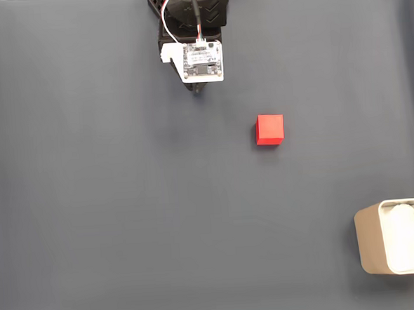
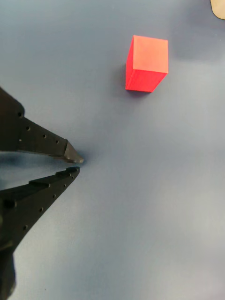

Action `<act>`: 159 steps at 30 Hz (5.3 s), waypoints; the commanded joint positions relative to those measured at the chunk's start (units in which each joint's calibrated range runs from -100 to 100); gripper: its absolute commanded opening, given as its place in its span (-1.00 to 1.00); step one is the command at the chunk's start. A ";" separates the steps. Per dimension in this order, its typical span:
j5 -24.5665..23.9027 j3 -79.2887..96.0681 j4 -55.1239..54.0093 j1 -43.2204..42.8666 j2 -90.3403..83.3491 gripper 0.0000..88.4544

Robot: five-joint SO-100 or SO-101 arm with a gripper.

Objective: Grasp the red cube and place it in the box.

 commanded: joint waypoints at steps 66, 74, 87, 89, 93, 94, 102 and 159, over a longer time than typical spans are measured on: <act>0.63 -80.30 4.56 -2.97 42.11 -1.00; 1.12 -85.77 4.89 -0.20 50.09 -1.00; 3.42 -86.23 0.46 2.78 60.83 -1.00; 4.10 -86.14 -1.01 2.14 61.87 -1.00; 5.62 -84.95 -3.80 0.08 62.91 -1.00; 5.71 -84.95 -3.96 -0.63 63.17 -1.00; 6.30 -82.03 -3.96 -6.88 62.22 -1.00; 6.01 -41.34 -25.76 -18.10 49.91 -0.27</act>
